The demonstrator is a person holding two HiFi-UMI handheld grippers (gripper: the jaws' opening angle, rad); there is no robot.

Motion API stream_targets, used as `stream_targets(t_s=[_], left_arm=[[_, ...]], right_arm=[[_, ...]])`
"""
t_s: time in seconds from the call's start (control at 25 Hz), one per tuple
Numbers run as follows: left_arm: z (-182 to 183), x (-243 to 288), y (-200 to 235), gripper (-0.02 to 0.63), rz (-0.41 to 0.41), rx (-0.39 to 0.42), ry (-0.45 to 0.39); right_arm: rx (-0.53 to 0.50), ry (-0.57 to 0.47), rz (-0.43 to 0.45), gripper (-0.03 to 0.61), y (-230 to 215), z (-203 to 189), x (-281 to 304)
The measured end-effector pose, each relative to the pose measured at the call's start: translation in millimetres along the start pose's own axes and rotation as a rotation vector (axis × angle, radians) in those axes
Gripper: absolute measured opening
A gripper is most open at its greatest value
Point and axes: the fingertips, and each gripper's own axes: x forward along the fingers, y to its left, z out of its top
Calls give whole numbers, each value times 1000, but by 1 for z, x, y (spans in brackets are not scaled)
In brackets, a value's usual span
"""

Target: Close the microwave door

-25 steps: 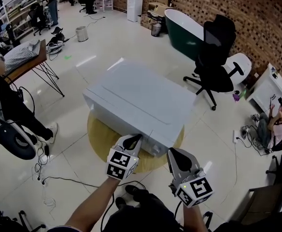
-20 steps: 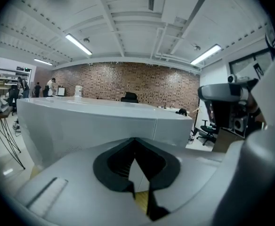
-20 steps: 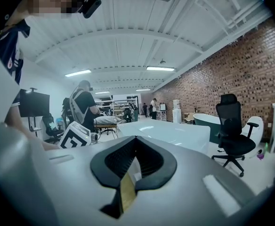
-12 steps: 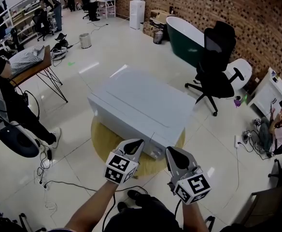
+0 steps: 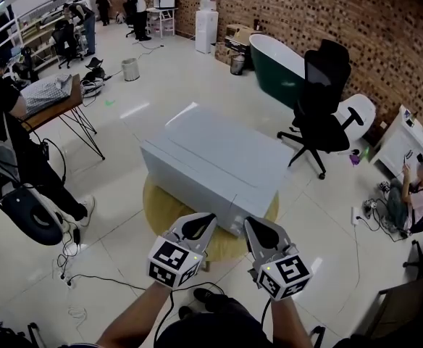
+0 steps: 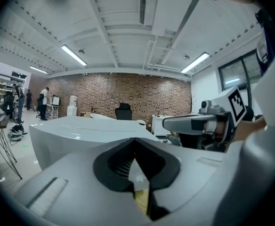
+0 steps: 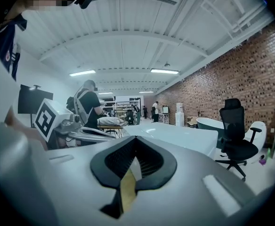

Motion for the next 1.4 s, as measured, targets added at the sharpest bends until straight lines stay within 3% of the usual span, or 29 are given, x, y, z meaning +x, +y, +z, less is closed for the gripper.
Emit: stream_targets(t_s=[0.64,1.4], left_arm=[[13,-33,-13,12,4,-15,-43],[16,-40,-19,12,9,-7,-57]], right_arm=[[-42,-15,59,2,40,3,-2],[-62,-21,71,0,50,9,-6]])
